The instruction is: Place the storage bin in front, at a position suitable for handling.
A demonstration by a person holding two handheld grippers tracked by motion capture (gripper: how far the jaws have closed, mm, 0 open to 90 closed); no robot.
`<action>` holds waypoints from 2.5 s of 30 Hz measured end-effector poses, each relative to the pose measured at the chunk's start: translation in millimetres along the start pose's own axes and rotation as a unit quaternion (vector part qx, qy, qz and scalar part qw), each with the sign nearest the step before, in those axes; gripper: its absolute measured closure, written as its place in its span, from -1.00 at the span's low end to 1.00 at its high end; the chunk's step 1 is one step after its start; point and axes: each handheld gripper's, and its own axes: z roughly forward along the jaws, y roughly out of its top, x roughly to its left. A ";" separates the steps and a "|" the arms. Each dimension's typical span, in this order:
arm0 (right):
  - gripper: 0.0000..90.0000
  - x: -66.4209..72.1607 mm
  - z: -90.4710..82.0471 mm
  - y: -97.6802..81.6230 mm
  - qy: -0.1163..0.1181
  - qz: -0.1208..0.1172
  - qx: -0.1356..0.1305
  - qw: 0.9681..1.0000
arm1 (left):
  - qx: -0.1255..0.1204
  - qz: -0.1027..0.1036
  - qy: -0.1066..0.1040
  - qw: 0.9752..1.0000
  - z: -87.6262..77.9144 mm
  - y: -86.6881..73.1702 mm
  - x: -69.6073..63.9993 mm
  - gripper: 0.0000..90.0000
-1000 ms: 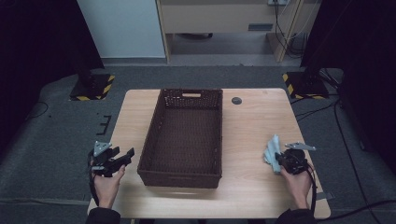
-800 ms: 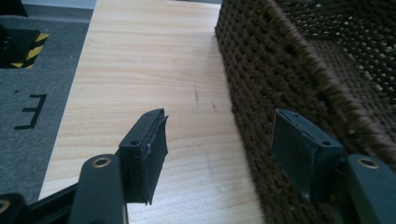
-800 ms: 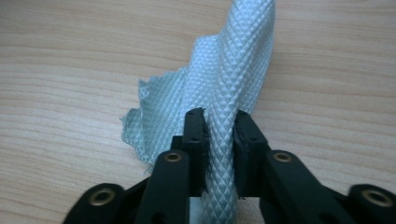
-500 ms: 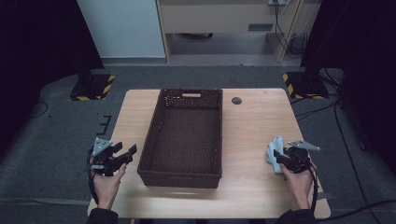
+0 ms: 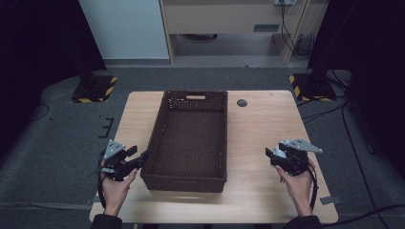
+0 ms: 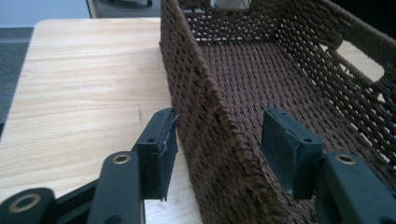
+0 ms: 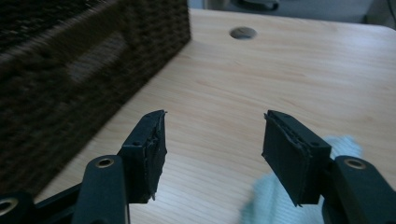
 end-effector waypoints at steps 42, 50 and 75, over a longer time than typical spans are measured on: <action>0.28 105.5 59.1 39.3 0.113 -0.036 0.043 0.992 | 0.050 0.010 -0.038 0.998 21.1 -0.1 -19.9 0.31; 0.28 106.0 54.2 36.3 0.112 -0.036 0.042 0.992 | 0.069 0.008 -0.037 0.997 41.5 2.1 -11.8 0.20; 0.09 85.1 58.7 36.9 0.103 -0.023 0.024 0.994 | 0.068 0.010 -0.064 0.996 58.2 11.1 -17.9 0.38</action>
